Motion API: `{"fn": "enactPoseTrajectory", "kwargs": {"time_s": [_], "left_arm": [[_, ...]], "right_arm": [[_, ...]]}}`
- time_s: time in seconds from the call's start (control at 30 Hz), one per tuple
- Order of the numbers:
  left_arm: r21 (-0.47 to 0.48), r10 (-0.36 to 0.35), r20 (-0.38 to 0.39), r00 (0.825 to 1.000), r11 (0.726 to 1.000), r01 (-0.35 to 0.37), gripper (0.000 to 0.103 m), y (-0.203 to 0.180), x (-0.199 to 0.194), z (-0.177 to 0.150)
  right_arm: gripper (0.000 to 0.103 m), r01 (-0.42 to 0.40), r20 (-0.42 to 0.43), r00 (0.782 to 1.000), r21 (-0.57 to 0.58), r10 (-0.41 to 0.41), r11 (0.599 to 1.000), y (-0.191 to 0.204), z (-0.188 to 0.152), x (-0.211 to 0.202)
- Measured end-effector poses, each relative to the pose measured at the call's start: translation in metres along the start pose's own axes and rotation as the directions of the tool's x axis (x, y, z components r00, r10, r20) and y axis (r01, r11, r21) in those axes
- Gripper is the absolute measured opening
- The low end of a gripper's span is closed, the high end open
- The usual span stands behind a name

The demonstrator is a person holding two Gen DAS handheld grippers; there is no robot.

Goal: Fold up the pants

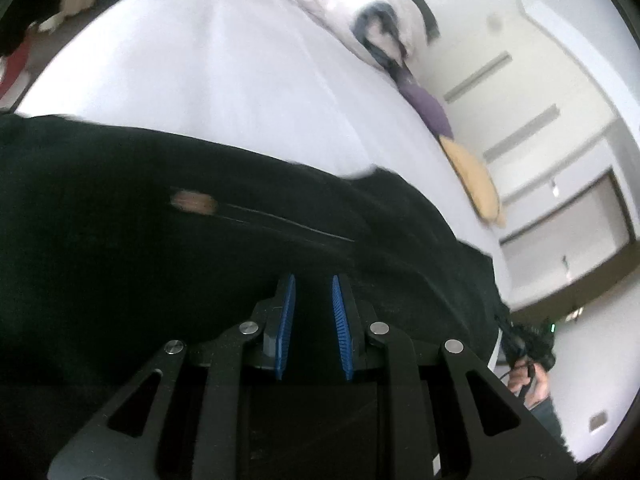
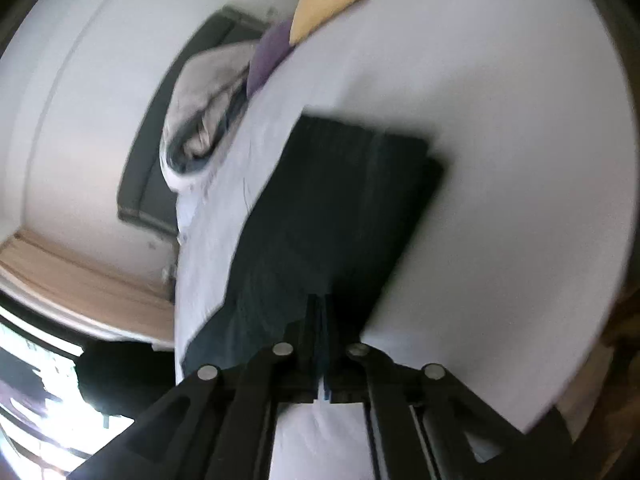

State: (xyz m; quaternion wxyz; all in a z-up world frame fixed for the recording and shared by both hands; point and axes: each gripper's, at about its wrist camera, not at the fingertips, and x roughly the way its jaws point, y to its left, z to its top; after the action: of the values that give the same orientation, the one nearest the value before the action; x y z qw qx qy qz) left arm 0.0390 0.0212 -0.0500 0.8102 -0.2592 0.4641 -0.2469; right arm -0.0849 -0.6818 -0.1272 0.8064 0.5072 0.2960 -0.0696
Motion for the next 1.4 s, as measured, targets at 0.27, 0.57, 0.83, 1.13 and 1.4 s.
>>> {"fn": "enactPoseTrajectory", "kwargs": {"time_s": [0.27,0.57,0.83,1.13,1.4], "left_arm": [[-0.131,0.113,0.13,0.985,0.987,-0.096,0.019,0.04,-0.064,0.016],[-0.007,-0.114,-0.014,0.993,0.993,0.114,0.019,-0.058,0.002,0.009],[0.083,-0.129,-0.219,0.967,0.985,0.15,0.019,-0.119,0.095,-0.014],[-0.003,-0.206,-0.263,0.943,0.977,0.212,0.019,-0.088,0.102,-0.017],[-0.007,-0.221,-0.255,0.941,0.974,0.227,0.019,-0.081,0.102,-0.017]], "right_arm": [[0.064,-0.055,0.114,0.993,0.093,0.044,0.994,-0.006,-0.003,-0.048],[0.064,-0.074,0.095,0.994,0.16,0.06,0.984,-0.037,-0.012,-0.049],[0.059,-0.103,0.132,0.988,0.198,0.078,0.975,-0.037,-0.011,-0.03],[0.007,-0.087,0.148,0.988,0.234,0.053,0.968,-0.043,-0.013,-0.021],[0.005,-0.057,0.168,0.986,0.227,0.019,0.972,-0.036,-0.022,-0.016]]}}
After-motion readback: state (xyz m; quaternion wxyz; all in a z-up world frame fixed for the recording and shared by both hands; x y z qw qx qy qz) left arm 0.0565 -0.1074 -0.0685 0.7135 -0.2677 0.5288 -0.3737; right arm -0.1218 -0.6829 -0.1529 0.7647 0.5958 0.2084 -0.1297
